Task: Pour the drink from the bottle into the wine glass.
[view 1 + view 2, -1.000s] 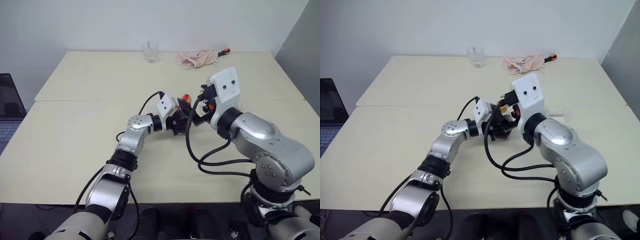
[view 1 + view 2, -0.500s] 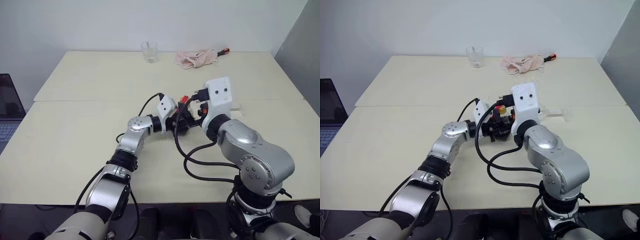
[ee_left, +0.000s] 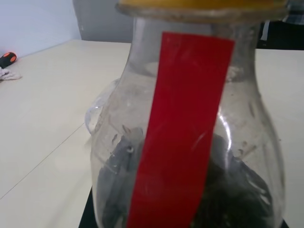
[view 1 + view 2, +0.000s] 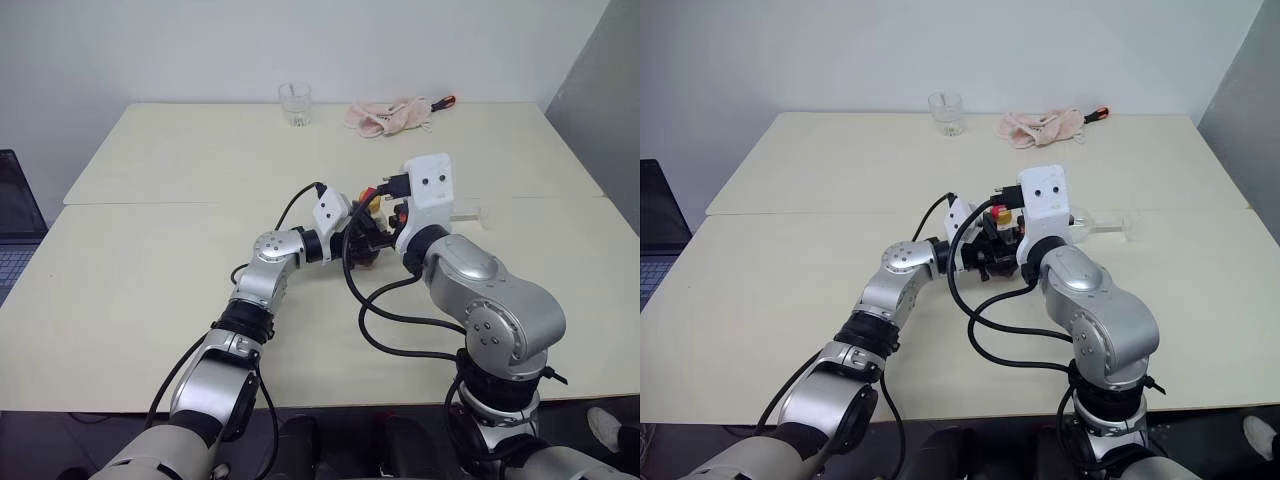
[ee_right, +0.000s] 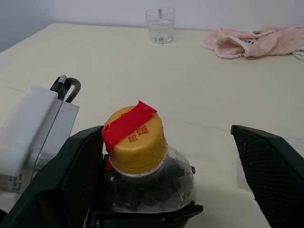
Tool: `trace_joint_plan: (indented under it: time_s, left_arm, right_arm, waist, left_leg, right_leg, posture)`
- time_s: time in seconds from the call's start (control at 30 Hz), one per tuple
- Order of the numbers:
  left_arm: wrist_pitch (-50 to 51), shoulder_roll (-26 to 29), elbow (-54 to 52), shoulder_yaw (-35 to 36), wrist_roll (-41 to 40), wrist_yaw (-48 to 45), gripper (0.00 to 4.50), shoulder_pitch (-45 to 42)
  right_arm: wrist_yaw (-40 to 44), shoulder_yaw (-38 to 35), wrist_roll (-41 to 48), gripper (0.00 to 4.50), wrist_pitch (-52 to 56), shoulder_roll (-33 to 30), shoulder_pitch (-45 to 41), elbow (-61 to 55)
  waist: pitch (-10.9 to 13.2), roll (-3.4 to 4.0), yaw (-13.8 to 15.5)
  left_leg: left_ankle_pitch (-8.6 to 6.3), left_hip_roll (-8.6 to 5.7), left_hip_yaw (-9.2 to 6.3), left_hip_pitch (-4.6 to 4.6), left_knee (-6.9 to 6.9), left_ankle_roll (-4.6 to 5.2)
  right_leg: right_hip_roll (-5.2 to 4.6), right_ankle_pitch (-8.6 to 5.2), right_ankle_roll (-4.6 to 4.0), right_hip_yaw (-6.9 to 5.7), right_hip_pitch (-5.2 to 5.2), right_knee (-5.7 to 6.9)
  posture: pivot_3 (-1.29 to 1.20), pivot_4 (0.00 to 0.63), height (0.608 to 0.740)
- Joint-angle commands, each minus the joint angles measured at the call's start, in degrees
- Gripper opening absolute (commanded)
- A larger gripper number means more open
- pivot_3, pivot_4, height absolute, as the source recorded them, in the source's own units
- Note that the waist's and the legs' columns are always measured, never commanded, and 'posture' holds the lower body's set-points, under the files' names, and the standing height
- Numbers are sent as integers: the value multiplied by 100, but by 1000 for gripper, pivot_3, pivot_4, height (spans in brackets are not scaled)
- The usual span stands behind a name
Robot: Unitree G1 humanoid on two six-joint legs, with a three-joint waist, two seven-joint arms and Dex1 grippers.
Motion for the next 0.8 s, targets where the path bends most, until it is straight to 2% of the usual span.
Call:
trace_joint_plan:
  time_s: [0.03,0.2,0.47,0.53,0.67,0.73,0.8]
  left_arm:
    - [-44,2,-324,59,-35,27,1277,-43]
    - [-35,8,-344,56,-37,42,1277,-29]
    - [-54,10,-344,47,-38,49,1276,-12]
    - [-46,7,-364,46,-38,50,1276,-4]
    - [-7,-11,-429,43,-26,48,1276,25]
    - [30,-22,-472,28,-33,33,1276,40]
    - [79,-36,-506,31,-57,-3,1275,46]
  right_arm:
    - [-18,-63,-25,4500,-244,127,-105,-96]
    - [-31,-152,-60,4500,-322,253,-150,-31]
    - [11,-133,-83,1721,-383,227,-148,36]
    - [29,-125,-85,1275,-418,202,-158,60]
    - [275,-90,-36,1276,-602,-70,-235,171]
    - [945,17,175,1276,-982,-560,-373,371]
    - [1989,56,586,1276,-1547,-1098,-521,681]
  waist:
    - [0,0,-3]
    - [0,0,-5]
    - [0,0,-8]
    - [0,0,-8]
    - [0,0,-9]
    - [0,0,-8]
    - [0,0,-11]
  left_leg:
    - [0,0,0,0,0,0]
    - [0,0,0,0,0,-1]
    - [0,0,1,0,-1,-1]
    - [1,-1,1,0,-1,-1]
    - [1,0,1,0,-1,-1]
    - [0,0,1,0,-1,0]
    - [-2,-1,2,0,0,3]
  right_leg:
    - [0,0,0,0,0,0]
    - [0,0,0,2,-2,2]
    - [1,0,0,5,-5,4]
    - [1,0,0,5,-5,3]
    - [2,0,0,5,-5,4]
    - [2,0,0,4,-5,4]
    - [5,0,0,3,-5,1]
  posture:
    - [0,150,740]
    - [0,150,740]
    - [0,150,740]
    - [0,150,740]
    - [0,150,740]
    - [0,150,740]
    - [0,150,740]
